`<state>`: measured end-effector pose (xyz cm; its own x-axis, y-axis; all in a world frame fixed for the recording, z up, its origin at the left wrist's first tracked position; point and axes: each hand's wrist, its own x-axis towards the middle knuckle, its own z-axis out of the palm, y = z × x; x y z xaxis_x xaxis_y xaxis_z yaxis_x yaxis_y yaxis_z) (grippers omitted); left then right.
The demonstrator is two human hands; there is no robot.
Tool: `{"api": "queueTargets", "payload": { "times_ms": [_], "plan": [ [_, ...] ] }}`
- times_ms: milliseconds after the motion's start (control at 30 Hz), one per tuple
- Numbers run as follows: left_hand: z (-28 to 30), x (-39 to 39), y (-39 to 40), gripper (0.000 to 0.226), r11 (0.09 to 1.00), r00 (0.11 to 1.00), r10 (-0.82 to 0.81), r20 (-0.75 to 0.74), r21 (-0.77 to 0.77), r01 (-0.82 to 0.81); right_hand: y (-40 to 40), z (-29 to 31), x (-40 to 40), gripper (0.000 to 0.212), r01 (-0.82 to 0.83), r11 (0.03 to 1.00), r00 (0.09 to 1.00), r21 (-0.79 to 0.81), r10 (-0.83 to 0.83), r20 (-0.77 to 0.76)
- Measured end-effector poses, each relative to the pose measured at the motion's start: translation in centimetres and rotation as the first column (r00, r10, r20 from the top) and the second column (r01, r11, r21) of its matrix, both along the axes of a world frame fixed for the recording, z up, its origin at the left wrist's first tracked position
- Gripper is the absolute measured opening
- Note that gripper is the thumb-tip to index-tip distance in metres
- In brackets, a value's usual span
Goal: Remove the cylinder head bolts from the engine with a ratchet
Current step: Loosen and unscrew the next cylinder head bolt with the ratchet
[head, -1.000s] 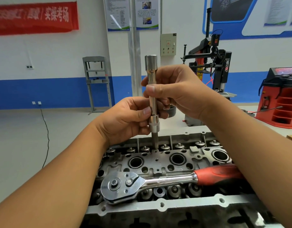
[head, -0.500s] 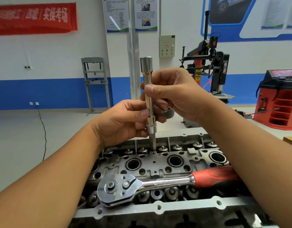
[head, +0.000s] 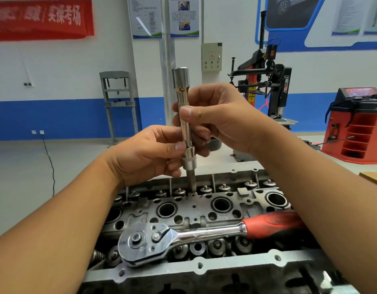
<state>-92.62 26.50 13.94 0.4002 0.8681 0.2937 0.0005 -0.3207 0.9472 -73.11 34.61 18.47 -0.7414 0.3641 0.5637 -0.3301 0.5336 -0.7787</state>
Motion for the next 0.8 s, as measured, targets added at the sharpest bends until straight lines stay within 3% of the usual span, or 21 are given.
{"api": "queueTargets", "payload": {
  "times_ms": [200, 267, 400, 567, 667, 800],
  "plan": [
    [0.1, 1.0, 0.1, 0.033, 0.969, 0.972, 0.226, -0.062, 0.116, -0.217, 0.2, 0.0, -0.2, 0.013, 0.034, 0.998, 0.999, 0.052, -0.034, -0.011],
    [0.0, 0.9, 0.1, 0.034, 0.978, 0.980, 0.197, -0.026, 0.081, -0.195, 0.2, -0.1, -0.2, 0.015, 0.060, 0.997, 0.998, 0.041, -0.059, -0.028],
    [0.0, 0.0, -0.3, 0.056, 0.999, 0.999, 0.041, -0.011, 0.015, -0.040, -0.1, 0.0, -0.1, 0.015, 0.054, 0.998, 0.998, 0.031, -0.054, -0.014],
    [0.3, 0.4, -0.3, 0.055, 0.977, 0.980, 0.195, -0.050, 0.100, -0.189, -0.1, 0.1, 0.1, 0.039, 0.050, 0.998, 0.998, 0.027, -0.051, 0.033],
    [0.4, 0.7, -0.2, 0.050, 0.968, 0.972, 0.231, -0.044, 0.109, -0.225, -0.1, 0.1, 0.1, 0.025, 0.033, 0.998, 0.998, 0.048, -0.035, 0.043],
    [0.1, 0.3, -0.4, 0.055, 0.997, 0.997, 0.065, -0.035, 0.039, -0.064, 0.0, 0.1, 0.1, 0.018, 0.052, 0.998, 0.998, 0.031, -0.053, 0.017]
  ]
}}
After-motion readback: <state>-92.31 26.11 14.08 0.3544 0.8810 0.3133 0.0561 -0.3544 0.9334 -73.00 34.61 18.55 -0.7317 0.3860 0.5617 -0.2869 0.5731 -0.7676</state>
